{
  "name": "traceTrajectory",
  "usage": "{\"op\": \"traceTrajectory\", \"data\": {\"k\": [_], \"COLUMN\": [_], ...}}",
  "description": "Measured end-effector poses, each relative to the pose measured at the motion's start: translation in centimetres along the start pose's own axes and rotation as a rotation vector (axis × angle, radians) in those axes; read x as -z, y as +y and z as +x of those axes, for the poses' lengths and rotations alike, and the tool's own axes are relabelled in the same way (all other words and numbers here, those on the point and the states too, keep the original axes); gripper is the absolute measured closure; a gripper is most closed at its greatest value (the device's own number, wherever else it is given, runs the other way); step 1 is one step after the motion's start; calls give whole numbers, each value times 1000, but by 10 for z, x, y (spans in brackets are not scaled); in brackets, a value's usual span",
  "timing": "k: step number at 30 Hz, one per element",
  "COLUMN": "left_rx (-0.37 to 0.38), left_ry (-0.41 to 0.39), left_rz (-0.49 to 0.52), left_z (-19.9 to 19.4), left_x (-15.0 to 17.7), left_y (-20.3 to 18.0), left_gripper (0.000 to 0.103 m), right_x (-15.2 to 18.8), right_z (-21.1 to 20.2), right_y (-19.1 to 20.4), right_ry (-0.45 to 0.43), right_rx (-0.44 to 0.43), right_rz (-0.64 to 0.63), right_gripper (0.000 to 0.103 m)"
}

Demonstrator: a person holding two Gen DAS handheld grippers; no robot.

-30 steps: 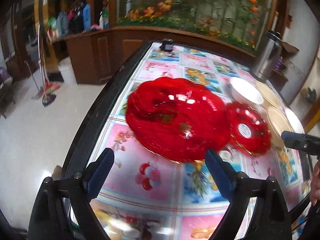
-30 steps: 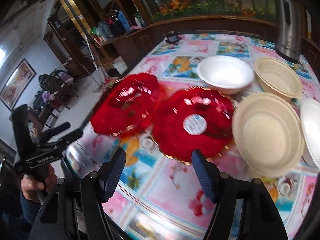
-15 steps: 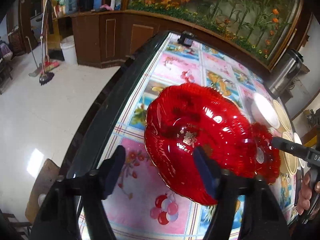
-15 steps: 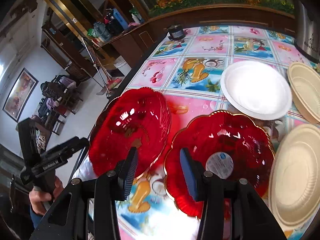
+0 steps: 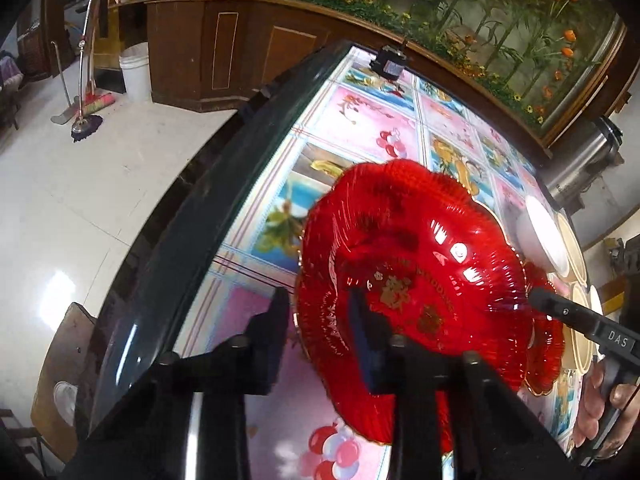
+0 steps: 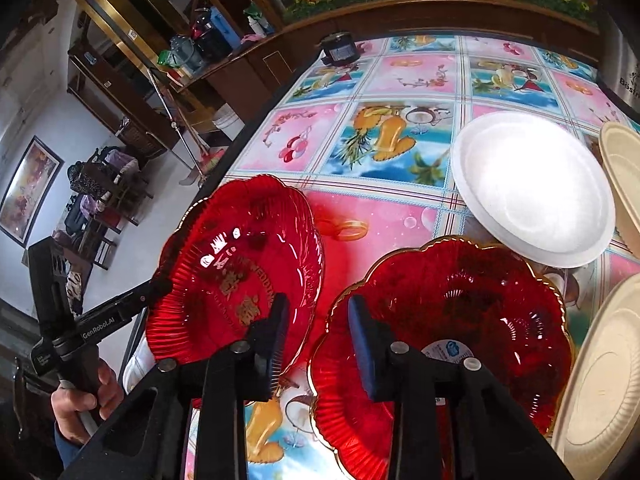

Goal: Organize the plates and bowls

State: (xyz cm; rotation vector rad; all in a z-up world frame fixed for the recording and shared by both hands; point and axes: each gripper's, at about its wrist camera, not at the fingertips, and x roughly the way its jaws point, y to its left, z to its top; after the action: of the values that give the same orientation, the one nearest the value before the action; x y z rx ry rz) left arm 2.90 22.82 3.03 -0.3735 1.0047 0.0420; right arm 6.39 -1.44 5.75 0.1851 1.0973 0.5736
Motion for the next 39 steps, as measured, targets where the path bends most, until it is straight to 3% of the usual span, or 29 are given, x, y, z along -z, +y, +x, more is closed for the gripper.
{"op": "traceTrajectory", "data": {"k": [4,5,7,17,24,30,33,35,36,39], "left_rx": [-29,-32,-32,-45,-67,-86,-63,-85,-99,-106], "left_ry": [-10,-14,-14,-45,-50,-70,-77,-107,-124,-164], "left_rz": [20,24,28,31,19,17,-1,9,12,22], "left_z": [3,2,1,-29,-52,-60,-63,-71,-76,-92], "left_x": [2,3,6,41,80,91,93,94,94,95], "left_y": [-4,-5,-5,1,10,13,15,13,12,9], "left_gripper": [87,87,87,87,85,85,73,49,43,40], "right_x": [1,1,3,27,62,79,81,82,83,85], "right_z": [10,13,12,-10,-10,-9,-11,-16,-21,-40], "right_y": [3,5,8,28,39,43,42,39,37,31], "right_ry": [15,16,3,-30,-2,9,10,-1,-13,-61], "right_rx": [-3,-6,23,4,-31,-64,-74,-94,-94,-84], "right_rz": [-2,-5,-18,-46,-71,-79,-82,-67,-66,-66], "right_gripper": [83,90,92,93,93,93,91,91,91,91]}}
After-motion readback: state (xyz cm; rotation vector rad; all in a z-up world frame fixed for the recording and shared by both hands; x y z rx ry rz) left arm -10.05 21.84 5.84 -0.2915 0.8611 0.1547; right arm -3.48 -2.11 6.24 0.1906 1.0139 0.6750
